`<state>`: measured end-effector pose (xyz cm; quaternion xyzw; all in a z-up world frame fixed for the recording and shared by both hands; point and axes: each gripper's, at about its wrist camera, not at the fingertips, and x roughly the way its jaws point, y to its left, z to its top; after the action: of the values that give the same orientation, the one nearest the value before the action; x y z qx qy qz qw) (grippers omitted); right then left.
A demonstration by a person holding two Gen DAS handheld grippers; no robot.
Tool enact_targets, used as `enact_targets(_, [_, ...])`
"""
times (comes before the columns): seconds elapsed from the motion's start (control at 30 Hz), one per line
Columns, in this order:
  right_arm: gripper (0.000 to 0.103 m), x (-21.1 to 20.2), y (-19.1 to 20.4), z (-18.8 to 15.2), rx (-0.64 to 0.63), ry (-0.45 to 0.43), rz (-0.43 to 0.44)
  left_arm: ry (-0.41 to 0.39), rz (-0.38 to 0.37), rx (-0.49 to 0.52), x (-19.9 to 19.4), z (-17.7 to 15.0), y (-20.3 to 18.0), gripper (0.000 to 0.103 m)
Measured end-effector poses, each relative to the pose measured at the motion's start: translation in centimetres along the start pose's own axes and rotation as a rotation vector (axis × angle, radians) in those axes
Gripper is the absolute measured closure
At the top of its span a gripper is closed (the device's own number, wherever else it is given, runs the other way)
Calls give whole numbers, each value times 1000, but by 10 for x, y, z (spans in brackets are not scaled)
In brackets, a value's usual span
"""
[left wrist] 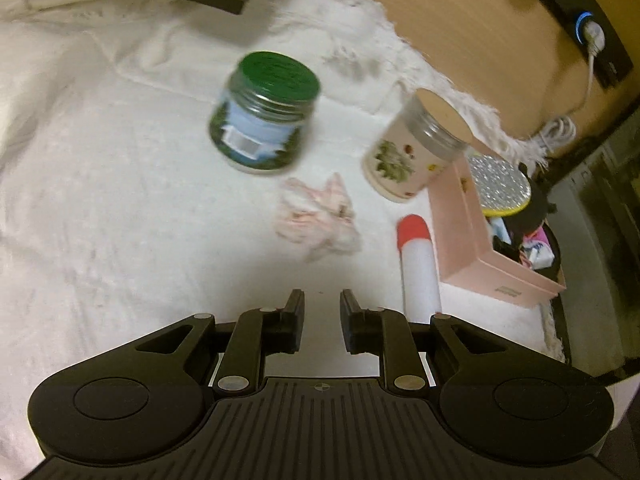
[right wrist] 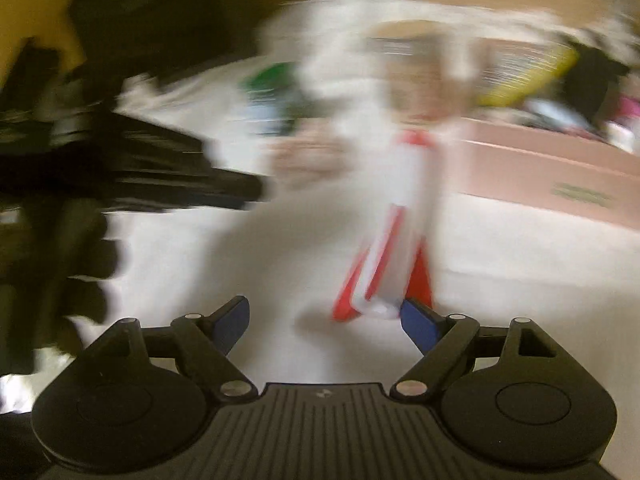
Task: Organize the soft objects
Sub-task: 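Pass the foam rocket from the right tool into the left tool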
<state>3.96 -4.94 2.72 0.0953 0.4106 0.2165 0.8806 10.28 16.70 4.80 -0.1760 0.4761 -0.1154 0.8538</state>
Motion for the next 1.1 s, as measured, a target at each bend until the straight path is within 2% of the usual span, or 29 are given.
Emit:
enact_targets(0.07, [19,2,24,5,-78,-6,25,-3,-11,11,-2,3,2,82])
enact_targets(0.17, [19,-7,50,3,-230,-40,-15,1,-67,45,4,10,-13,82])
enact_targets(0.23, [19,-18,49,-2,-266,-50,-54,10,-106,84,15,13,-35,82])
enact_targets(0.3, [19,-31,41,-9,-280,-63,-116,4,-108,139,30,13,-60,82])
enact_targets(0.47, [19,-58,8,-25,-191,-125,-313,48,-71,262,66,-4,-107,81])
enact_targets(0.53, [19,-66,-6,-32,-126,-156,-390,-2,-43,316,68,-10,-116,81])
enact_targets(0.63, [19,-71,-22,-43,-52,-173,-465,-17,66,372,73,-10,-123,80])
enact_targets(0.67, [19,-70,-25,-46,-29,-176,-490,1,81,386,76,-11,-124,69])
enact_targets(0.7, [19,-69,-29,-49,-9,-175,-509,14,86,399,78,-11,-123,66])
enact_targets(0.77, [19,-69,-35,-58,13,-173,-527,30,97,425,79,-14,-126,65])
enact_targets(0.87, [19,-59,-45,-64,43,-163,-529,108,108,449,88,-22,-130,65])
enact_targets(0.97, [18,-46,-52,-64,62,-147,-513,99,125,485,89,-27,-132,64])
enact_targets(1.1, [8,-38,-59,-66,87,-164,-492,100,127,475,89,-27,-131,64])
